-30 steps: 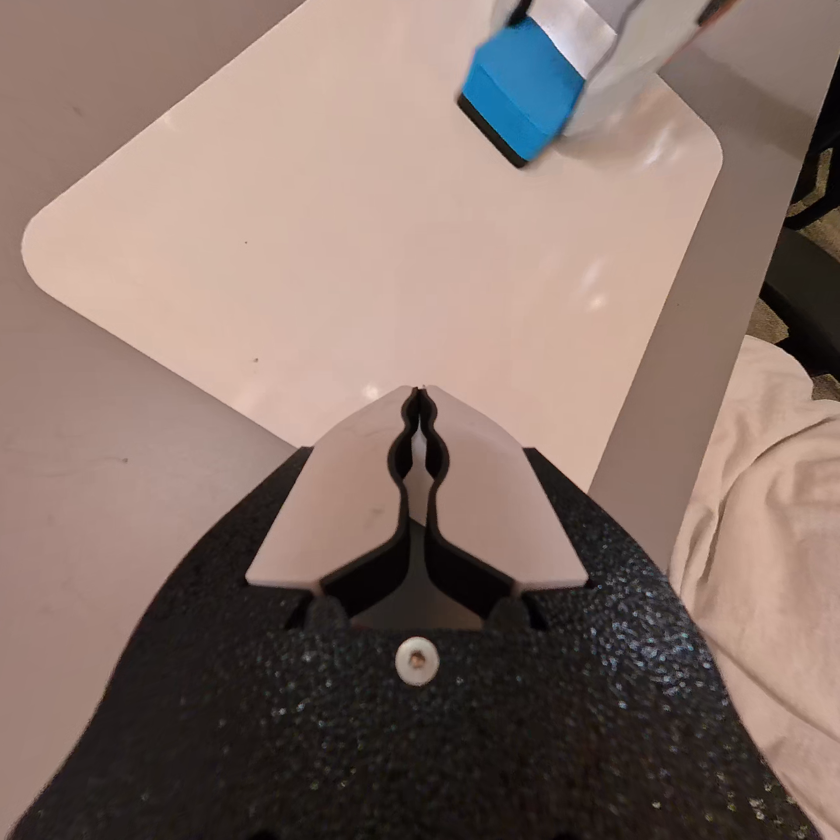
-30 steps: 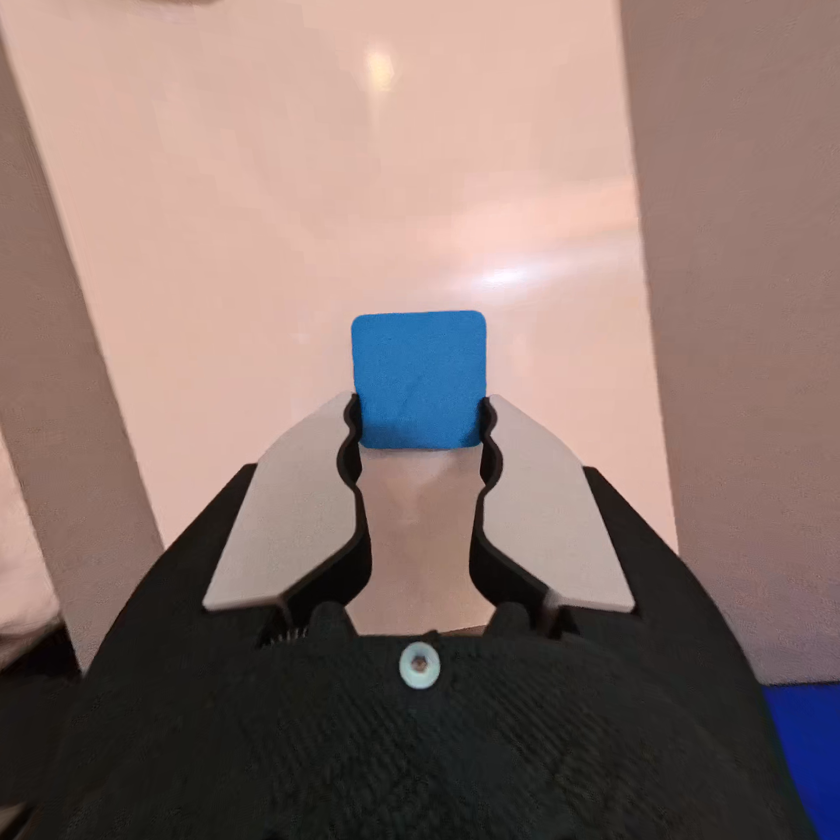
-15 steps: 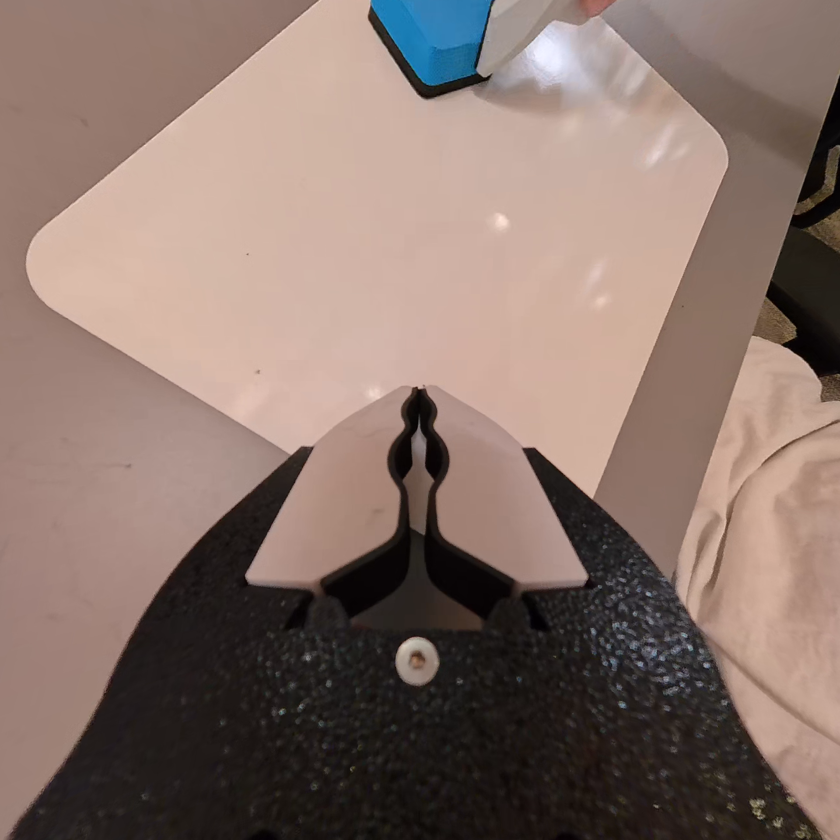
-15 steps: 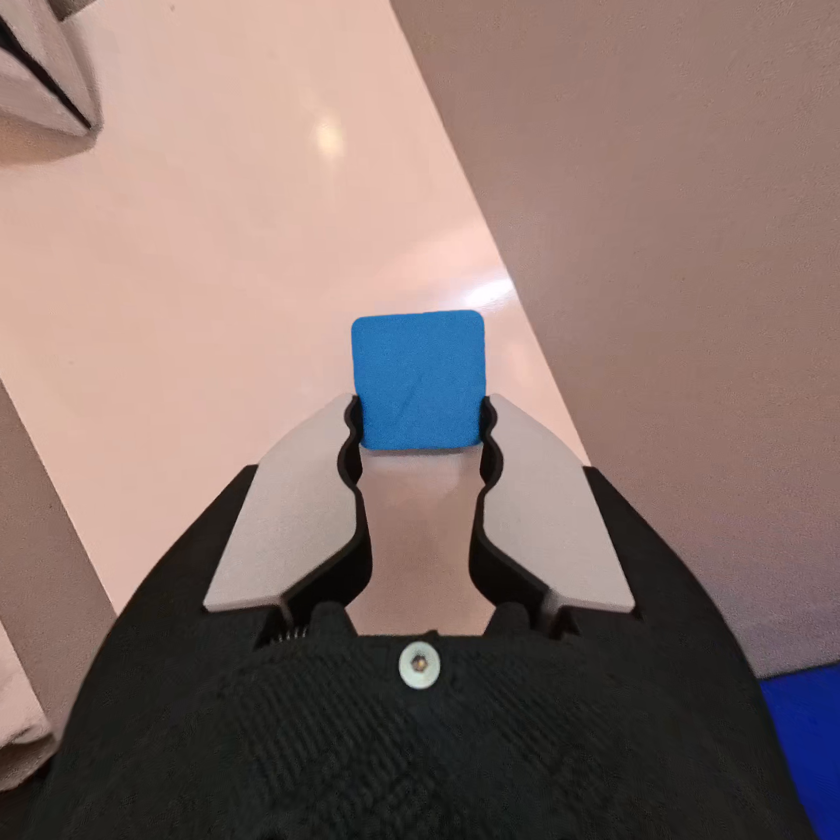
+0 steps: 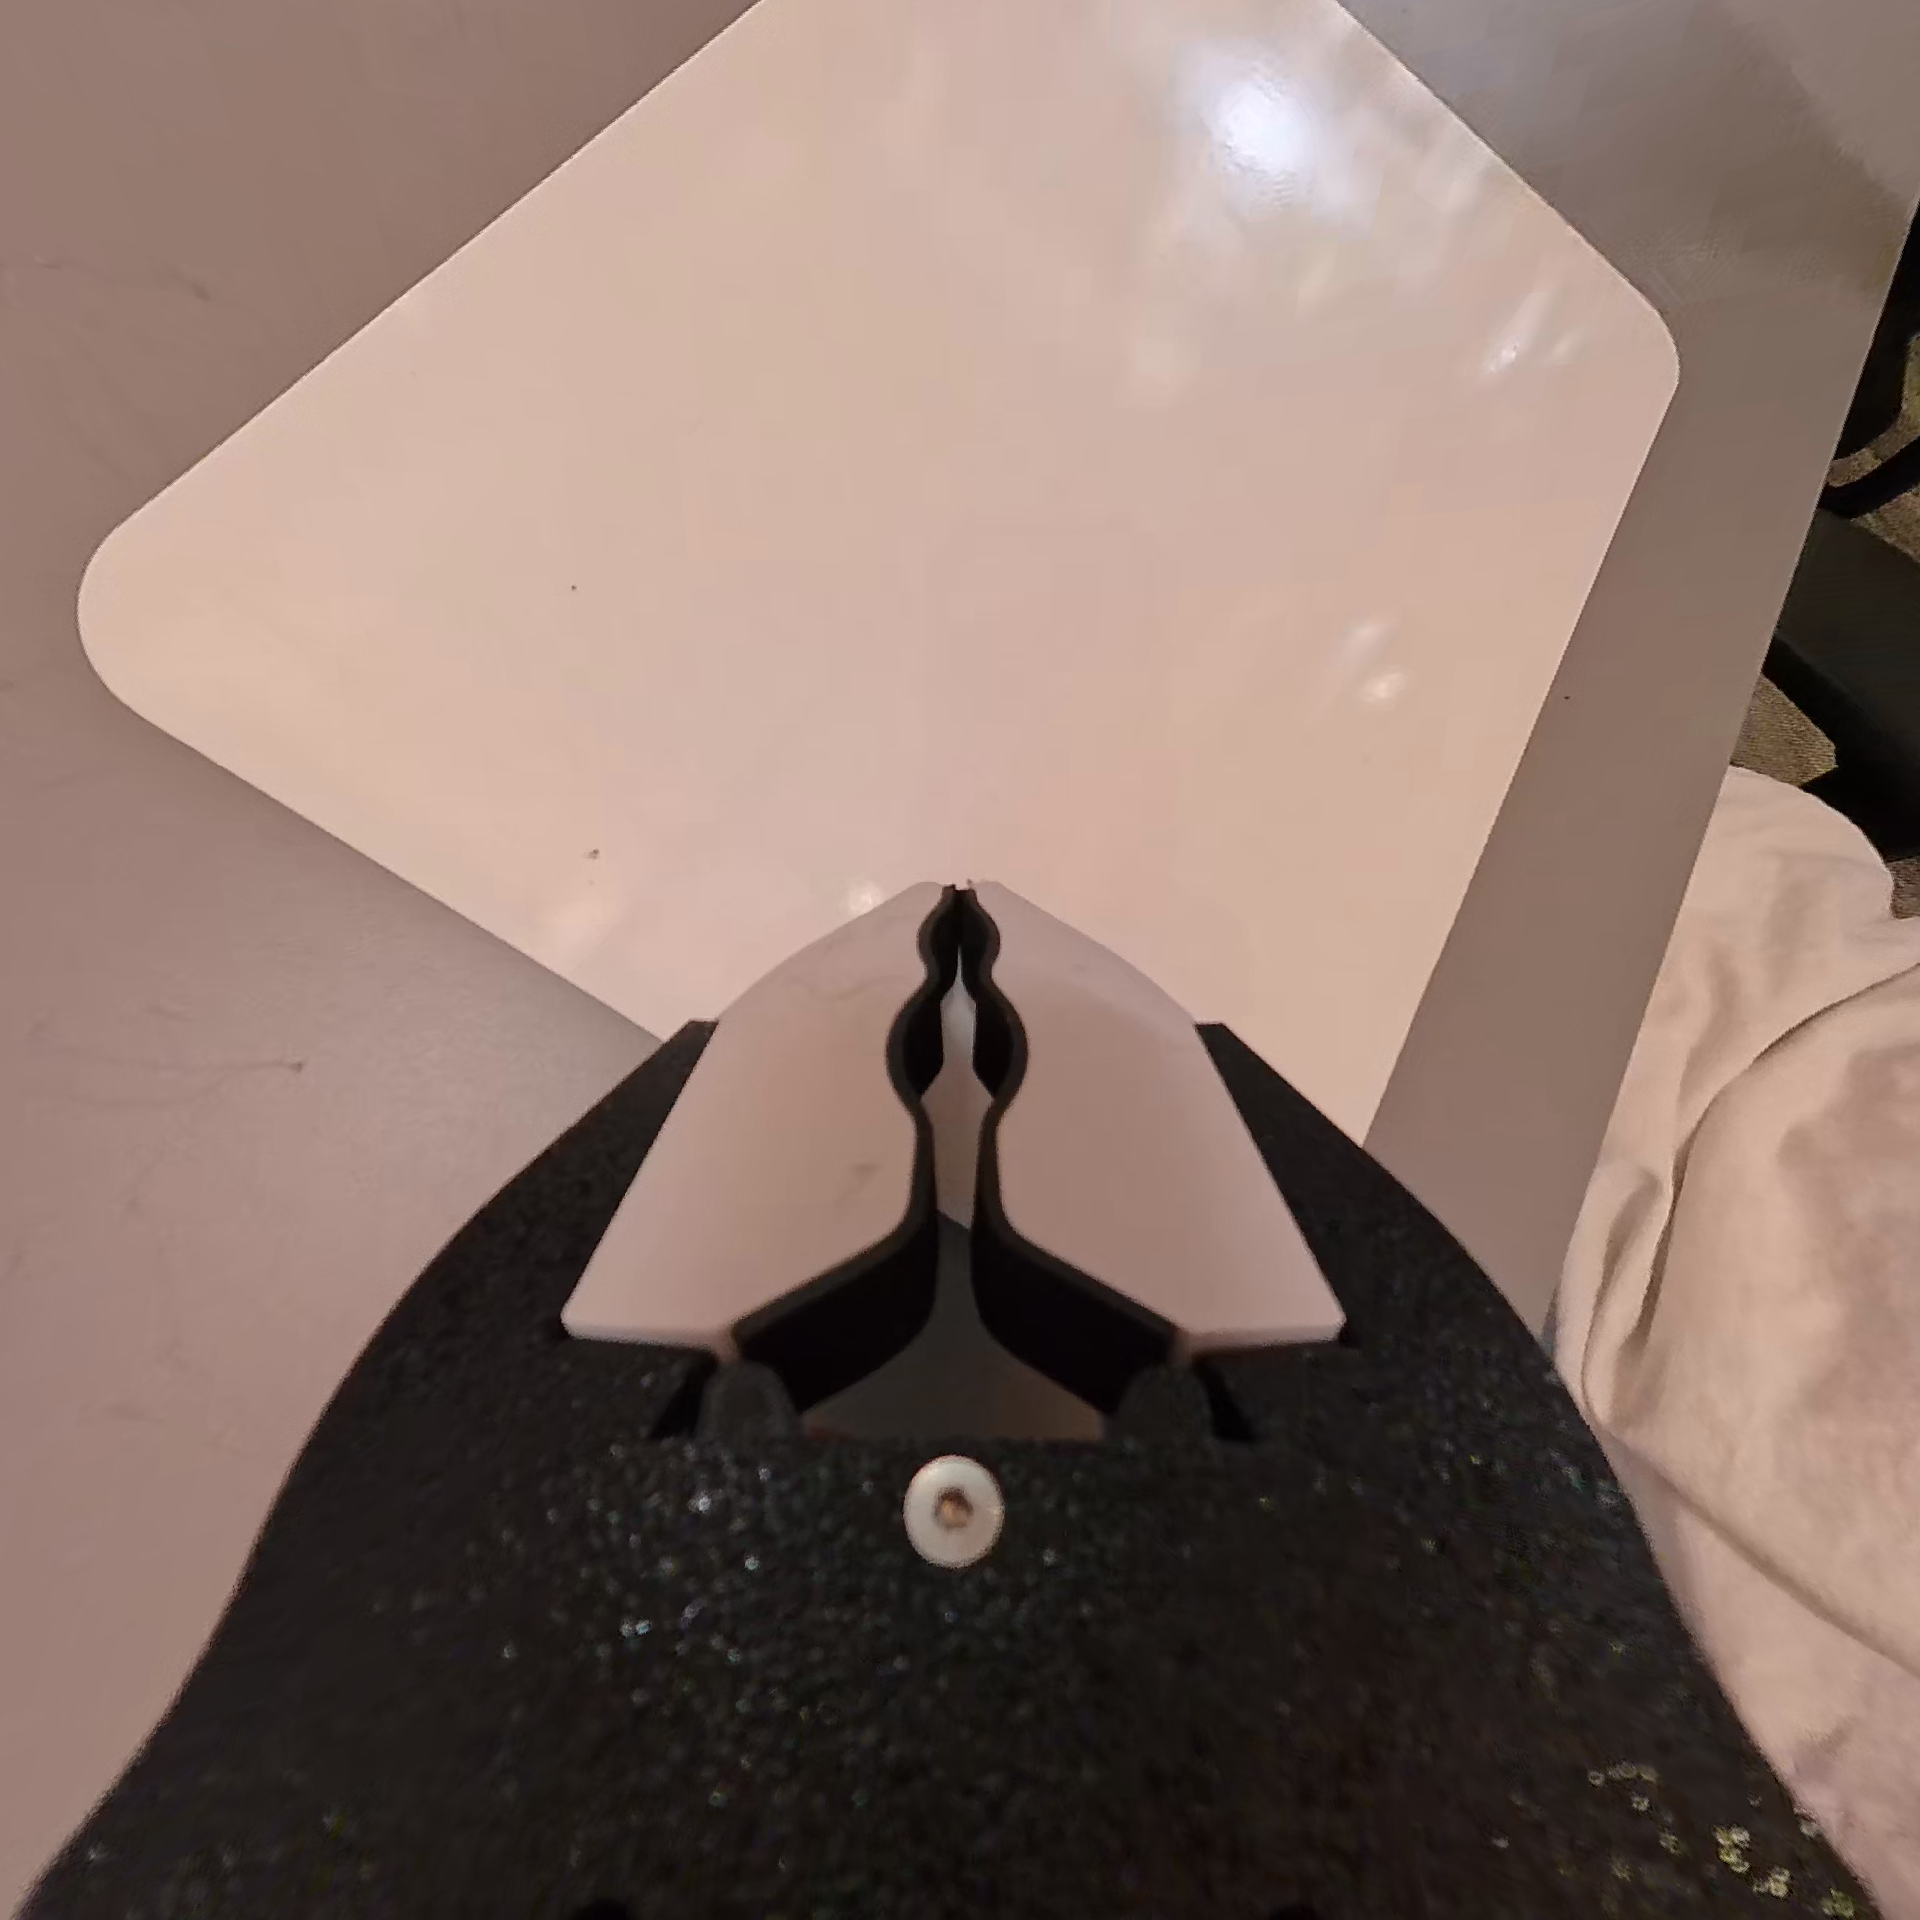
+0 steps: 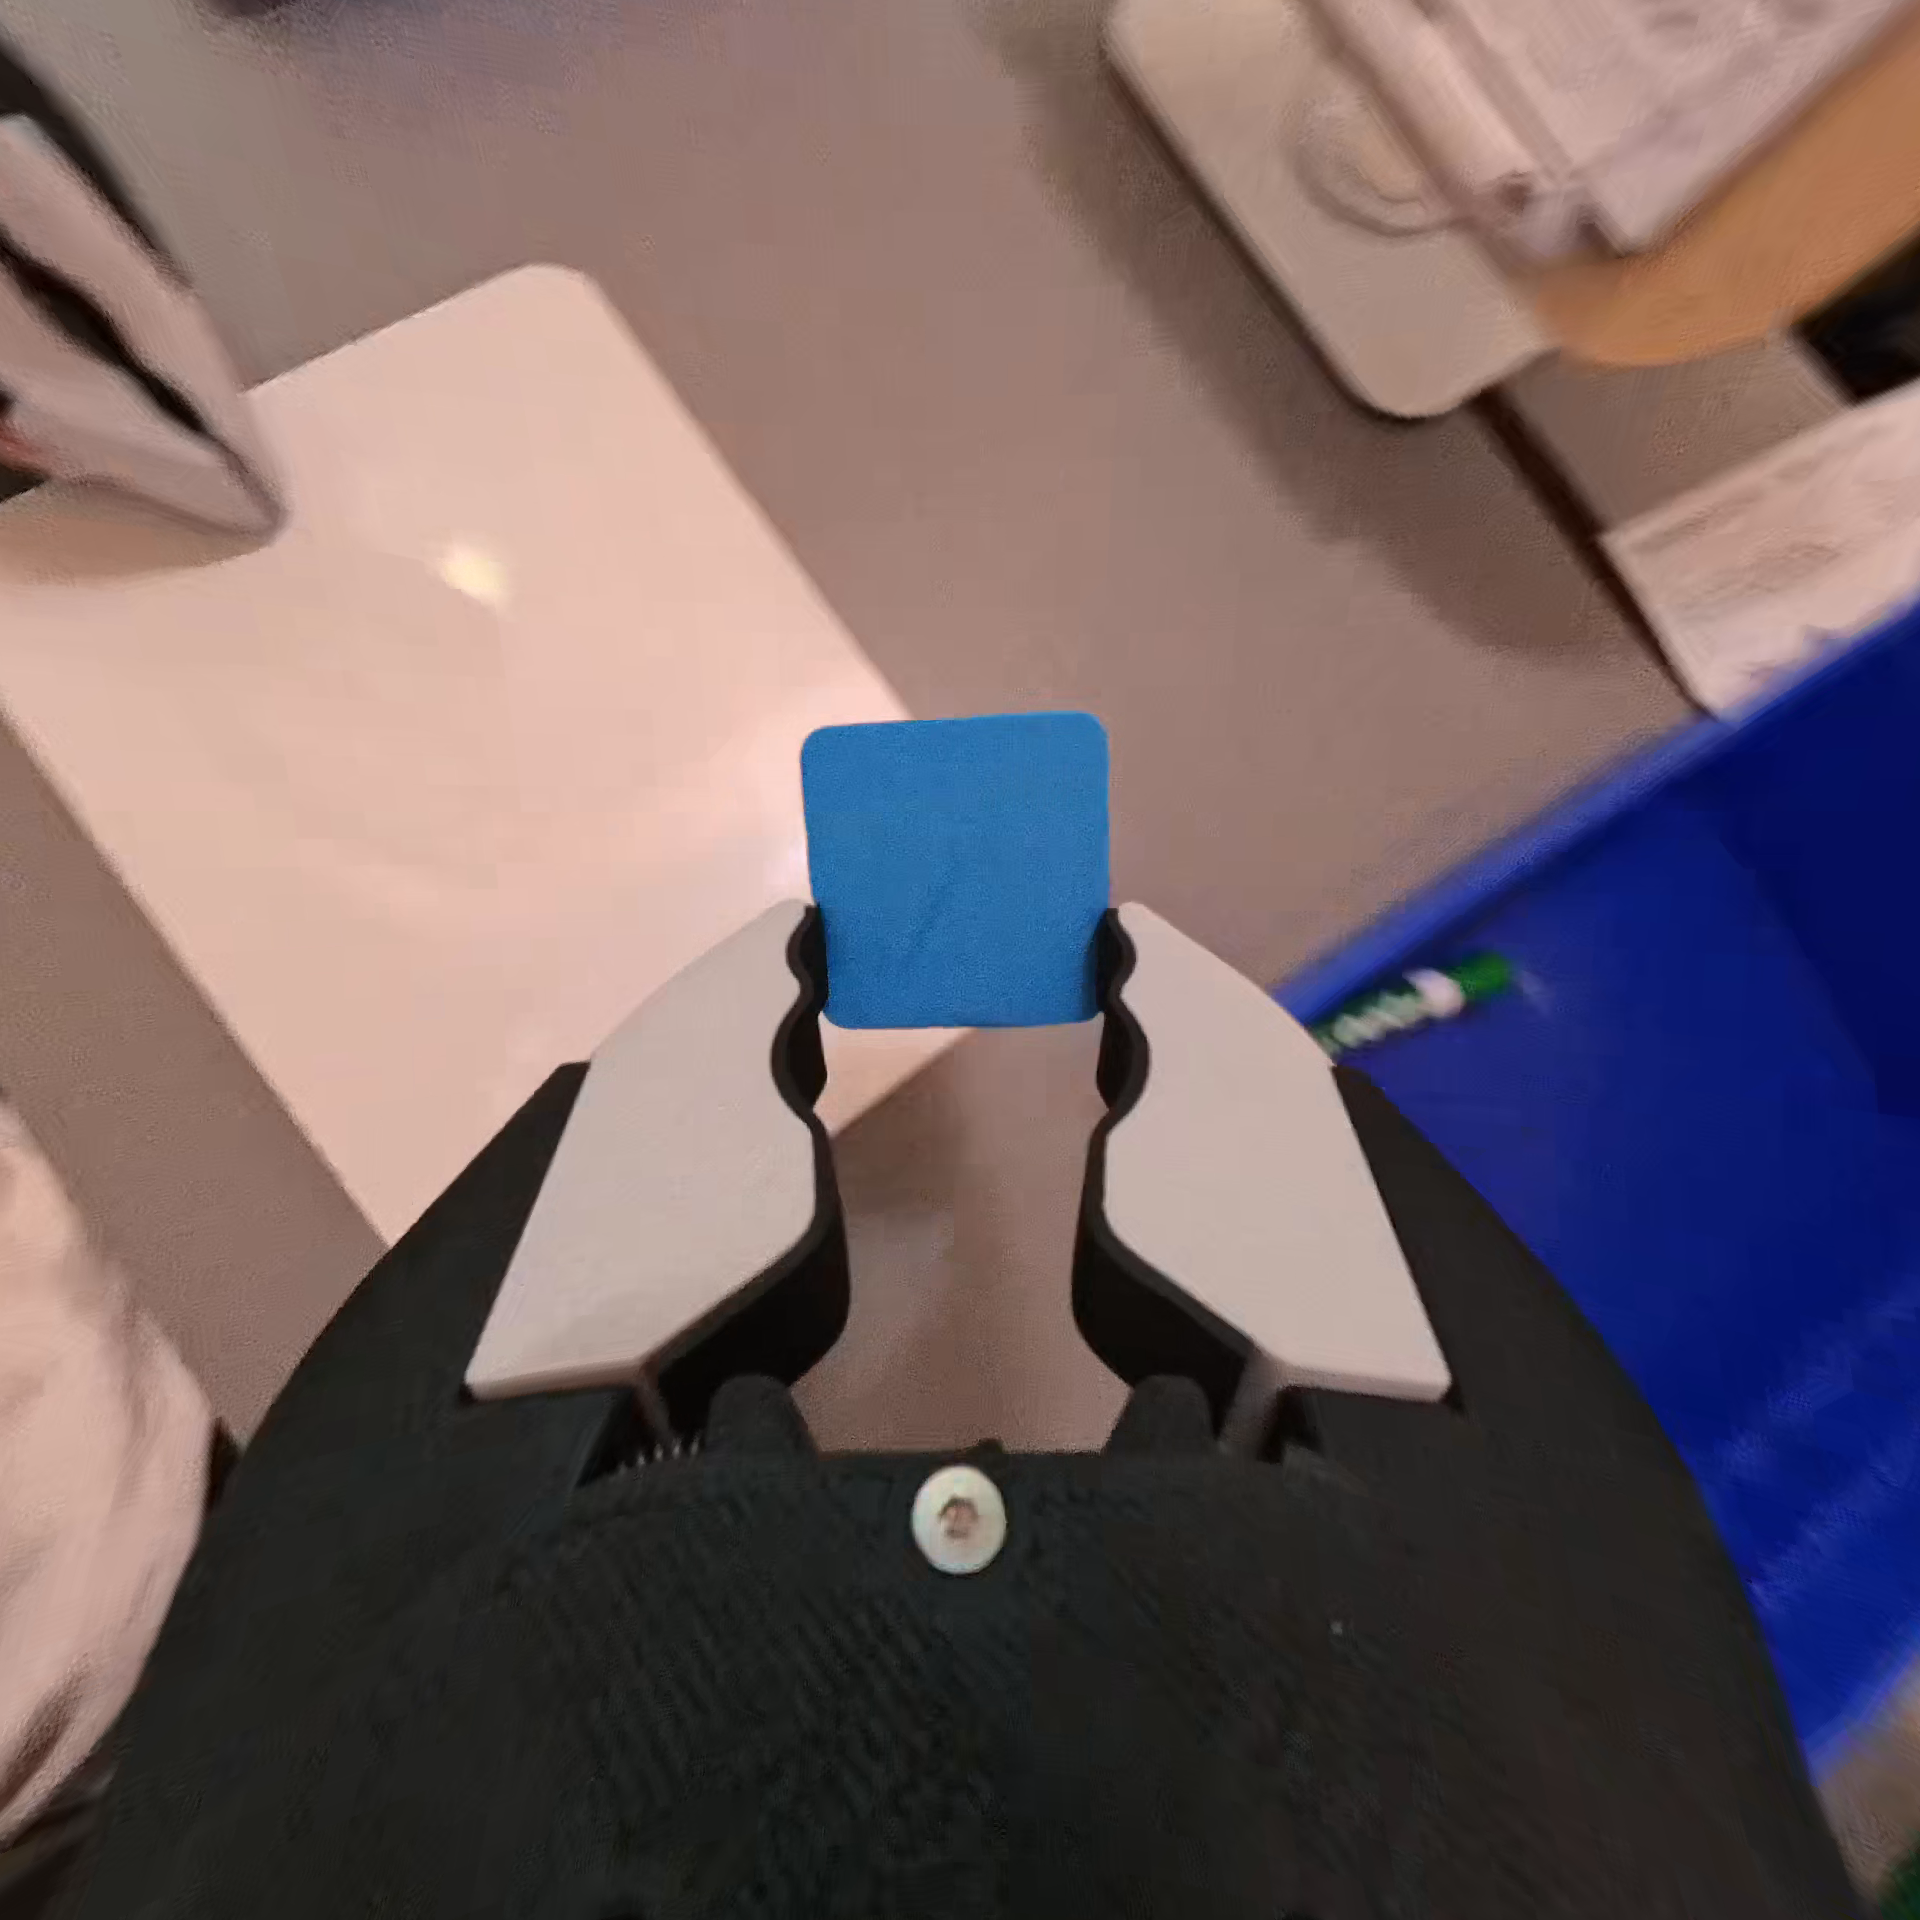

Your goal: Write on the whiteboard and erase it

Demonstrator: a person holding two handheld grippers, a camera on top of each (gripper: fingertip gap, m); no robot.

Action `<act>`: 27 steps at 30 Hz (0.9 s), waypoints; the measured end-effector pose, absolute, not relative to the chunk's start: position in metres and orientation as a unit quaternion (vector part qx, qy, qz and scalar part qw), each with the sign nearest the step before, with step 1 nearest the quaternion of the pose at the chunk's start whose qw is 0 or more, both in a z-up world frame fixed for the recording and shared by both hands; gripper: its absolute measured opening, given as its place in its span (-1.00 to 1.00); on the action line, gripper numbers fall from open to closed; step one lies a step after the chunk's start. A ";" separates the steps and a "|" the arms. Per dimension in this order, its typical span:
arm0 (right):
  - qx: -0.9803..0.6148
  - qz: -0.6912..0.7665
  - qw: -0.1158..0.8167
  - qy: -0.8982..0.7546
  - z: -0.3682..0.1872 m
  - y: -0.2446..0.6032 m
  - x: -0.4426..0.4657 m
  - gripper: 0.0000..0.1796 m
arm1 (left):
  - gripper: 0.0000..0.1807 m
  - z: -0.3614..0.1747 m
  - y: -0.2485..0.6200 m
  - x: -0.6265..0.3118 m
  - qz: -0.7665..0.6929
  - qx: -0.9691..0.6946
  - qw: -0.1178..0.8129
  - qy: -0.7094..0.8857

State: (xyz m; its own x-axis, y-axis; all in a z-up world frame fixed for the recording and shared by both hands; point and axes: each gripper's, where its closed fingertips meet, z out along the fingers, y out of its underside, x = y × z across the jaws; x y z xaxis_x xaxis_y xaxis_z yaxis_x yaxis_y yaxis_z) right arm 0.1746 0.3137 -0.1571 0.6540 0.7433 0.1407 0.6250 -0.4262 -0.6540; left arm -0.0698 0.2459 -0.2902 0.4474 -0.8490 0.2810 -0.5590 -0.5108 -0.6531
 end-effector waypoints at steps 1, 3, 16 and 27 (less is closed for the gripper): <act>-0.853 0.057 0.364 -0.369 -0.144 0.325 0.204 -0.44 | -1.00 -0.290 0.246 -0.070 -0.300 -0.816 0.241 0.431; -0.880 0.030 0.363 -0.306 -0.134 0.338 0.252 -0.43 | -1.00 -0.290 0.246 -0.070 -0.301 -0.816 0.240 0.431; -0.882 0.109 0.223 -0.402 -0.266 0.286 0.189 -0.43 | -1.00 -0.290 0.247 -0.070 -0.300 -0.815 0.243 0.433; -0.883 0.114 0.203 -0.408 -0.286 0.295 0.185 -0.30 | -0.95 -0.290 0.243 -0.069 -0.304 -0.803 0.241 0.453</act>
